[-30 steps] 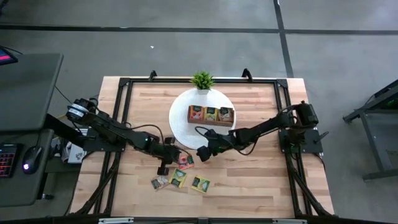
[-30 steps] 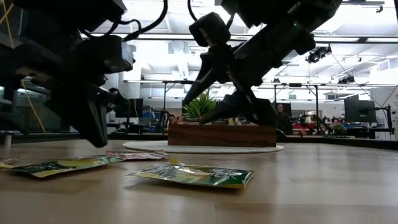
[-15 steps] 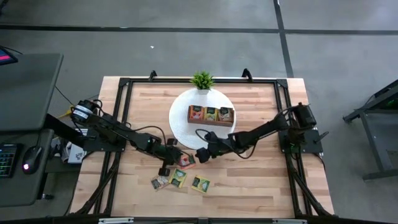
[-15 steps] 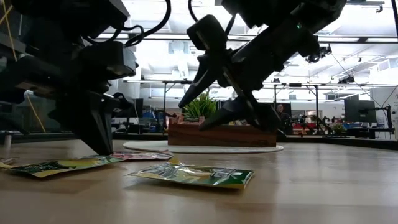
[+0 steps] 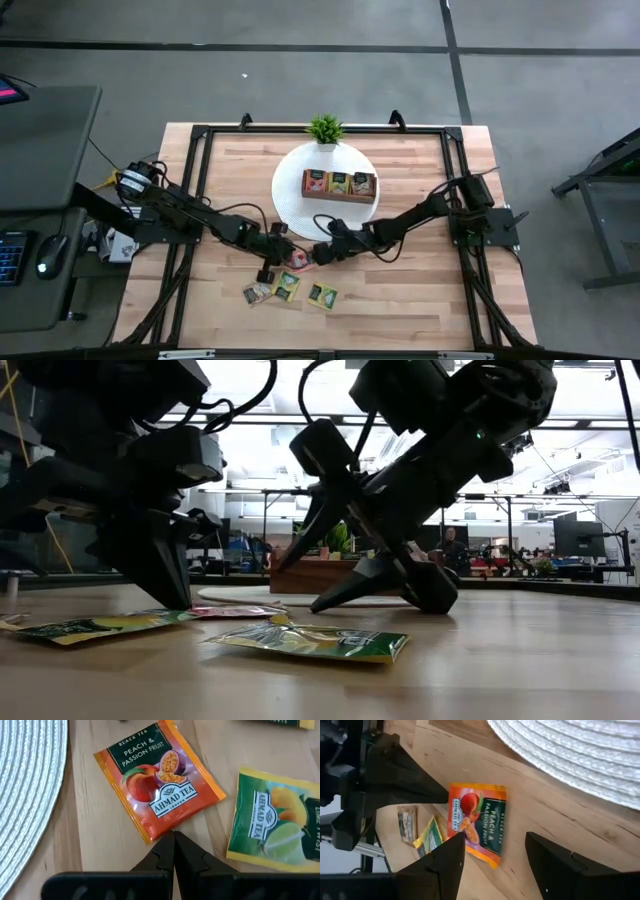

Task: Pick & Place Tea
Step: Put the orange tea bag into the left section of the wooden organizer

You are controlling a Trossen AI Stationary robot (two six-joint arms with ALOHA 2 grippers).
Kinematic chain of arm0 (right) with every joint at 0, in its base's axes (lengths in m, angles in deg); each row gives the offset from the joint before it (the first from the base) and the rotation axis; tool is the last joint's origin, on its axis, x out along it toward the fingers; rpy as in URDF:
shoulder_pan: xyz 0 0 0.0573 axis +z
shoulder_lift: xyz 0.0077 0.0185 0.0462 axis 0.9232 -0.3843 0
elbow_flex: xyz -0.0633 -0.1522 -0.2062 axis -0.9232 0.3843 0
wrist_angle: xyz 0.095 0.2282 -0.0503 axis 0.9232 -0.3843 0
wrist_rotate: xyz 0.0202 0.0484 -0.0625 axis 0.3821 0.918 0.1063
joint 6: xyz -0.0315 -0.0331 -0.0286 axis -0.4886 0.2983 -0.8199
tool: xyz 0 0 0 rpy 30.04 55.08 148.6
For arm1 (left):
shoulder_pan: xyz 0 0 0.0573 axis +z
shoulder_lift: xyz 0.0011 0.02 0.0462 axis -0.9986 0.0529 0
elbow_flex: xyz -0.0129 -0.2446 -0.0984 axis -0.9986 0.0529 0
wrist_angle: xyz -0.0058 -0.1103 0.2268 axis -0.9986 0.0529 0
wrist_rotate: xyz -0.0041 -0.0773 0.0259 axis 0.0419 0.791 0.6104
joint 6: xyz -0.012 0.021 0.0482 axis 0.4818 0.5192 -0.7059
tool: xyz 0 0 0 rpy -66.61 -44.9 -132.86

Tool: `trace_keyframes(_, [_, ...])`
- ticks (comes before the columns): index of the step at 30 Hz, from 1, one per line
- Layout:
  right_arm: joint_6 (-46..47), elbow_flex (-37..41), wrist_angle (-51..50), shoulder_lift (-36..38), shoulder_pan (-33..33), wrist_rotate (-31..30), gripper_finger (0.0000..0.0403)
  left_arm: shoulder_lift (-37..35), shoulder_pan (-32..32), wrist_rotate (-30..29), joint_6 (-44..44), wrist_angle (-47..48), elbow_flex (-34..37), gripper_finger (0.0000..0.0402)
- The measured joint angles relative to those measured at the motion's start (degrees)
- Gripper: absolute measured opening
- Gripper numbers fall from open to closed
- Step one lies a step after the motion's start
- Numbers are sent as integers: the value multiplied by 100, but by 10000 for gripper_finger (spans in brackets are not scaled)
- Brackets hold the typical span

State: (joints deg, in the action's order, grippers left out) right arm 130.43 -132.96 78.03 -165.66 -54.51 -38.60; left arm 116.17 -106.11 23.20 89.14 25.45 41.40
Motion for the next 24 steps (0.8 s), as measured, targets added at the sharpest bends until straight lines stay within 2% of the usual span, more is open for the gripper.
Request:
trace_keyframes(6, [-39,-166,-236,-113,-18,199,205,87,2,-41,2,-143,-1,0])
trace_keyframes(14, [-262,-877,-542,-641,-136,770,205,106,2,-101,2,-334,10,0])
trace_keyframes(20, [-398,-1060,-777,-667,-125,575,200,109,2,-94,74,-320,8,0])
trace_keyframes(24, [-385,-1060,-884,-668,-134,557,177,109,2,-89,149,-315,8,0])
